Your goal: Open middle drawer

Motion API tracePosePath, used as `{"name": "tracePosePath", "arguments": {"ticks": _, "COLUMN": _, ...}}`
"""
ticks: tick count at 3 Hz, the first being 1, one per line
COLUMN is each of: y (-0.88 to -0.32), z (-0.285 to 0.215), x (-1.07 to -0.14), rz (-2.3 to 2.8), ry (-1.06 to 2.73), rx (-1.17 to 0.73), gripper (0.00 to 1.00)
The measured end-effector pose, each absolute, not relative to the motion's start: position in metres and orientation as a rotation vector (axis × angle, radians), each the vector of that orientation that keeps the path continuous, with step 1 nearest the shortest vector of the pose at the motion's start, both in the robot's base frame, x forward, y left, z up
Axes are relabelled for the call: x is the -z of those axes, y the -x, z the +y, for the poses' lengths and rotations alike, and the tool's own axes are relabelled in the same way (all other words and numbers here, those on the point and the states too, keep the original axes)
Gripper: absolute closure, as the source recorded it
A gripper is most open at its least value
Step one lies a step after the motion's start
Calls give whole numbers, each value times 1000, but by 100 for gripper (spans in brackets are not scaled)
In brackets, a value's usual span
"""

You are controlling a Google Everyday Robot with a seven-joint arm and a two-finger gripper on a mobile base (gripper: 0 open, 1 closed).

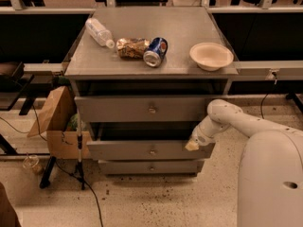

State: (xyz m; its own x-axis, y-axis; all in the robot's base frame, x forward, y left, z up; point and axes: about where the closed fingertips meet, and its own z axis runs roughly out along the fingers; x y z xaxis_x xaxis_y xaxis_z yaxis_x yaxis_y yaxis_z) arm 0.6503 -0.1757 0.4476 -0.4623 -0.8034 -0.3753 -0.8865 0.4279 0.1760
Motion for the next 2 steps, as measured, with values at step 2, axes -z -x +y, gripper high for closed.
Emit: {"name": "tracePosePath", "arguments": {"ticks": 2, "y": -659, "z": -179, "x": -449, "rz": 2448, "ry": 1477, "rx": -516, "gripper": 81}}
